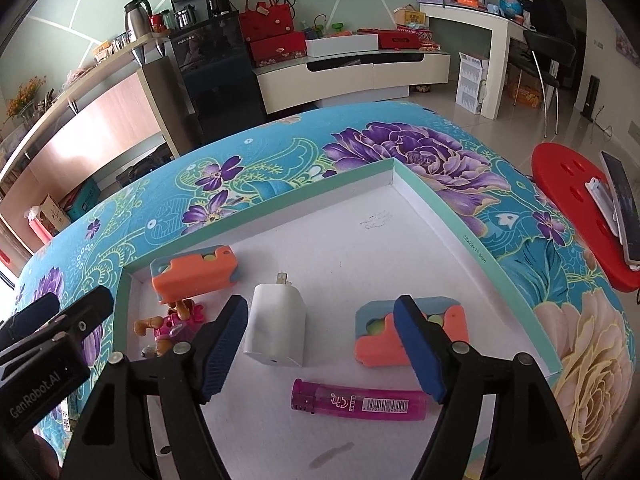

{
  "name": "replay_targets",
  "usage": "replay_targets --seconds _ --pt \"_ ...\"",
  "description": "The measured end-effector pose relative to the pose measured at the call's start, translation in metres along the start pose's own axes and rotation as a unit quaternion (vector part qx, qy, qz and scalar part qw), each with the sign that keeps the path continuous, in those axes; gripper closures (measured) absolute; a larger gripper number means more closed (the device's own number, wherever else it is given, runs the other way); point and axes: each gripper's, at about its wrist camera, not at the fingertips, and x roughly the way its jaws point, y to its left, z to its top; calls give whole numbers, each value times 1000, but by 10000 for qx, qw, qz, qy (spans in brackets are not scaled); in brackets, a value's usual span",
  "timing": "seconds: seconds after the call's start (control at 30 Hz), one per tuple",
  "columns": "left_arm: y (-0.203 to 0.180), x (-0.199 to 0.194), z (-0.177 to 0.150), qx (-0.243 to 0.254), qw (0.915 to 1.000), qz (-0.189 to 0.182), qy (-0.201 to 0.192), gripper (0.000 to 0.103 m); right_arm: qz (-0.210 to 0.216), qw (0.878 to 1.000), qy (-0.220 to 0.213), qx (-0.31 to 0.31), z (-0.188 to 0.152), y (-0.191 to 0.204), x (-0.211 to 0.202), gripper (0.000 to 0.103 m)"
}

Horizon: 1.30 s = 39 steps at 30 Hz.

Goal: Organize rigid objects
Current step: 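Move both grippers back over the remaining objects on the bed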

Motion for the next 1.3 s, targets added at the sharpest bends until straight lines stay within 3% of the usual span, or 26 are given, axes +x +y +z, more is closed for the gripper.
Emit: replay_targets --seconds 0.23,0.37,0.67,1.0,1.3 --pt "32 4 -10 -300 9989 362 85 14 -85 10000 -31 -18 0 3 -2 18" --pt "46 4 -15 -412 9977 542 66 0 -135 9999 -64 -35 1 6 -3 18" --pt "81 -6 -26 -733 9946 728 39 0 58 9996 -163 -237 1 30 -11 18" --pt "142 -26 -46 -1278 9845 1199 -25 0 620 9955 -405 -598 -4 81 -26 18" --pt "202 -50 -66 -1846 9691 1630 -148 0 1517 9826 -378 -1002 -19 138 -32 18"
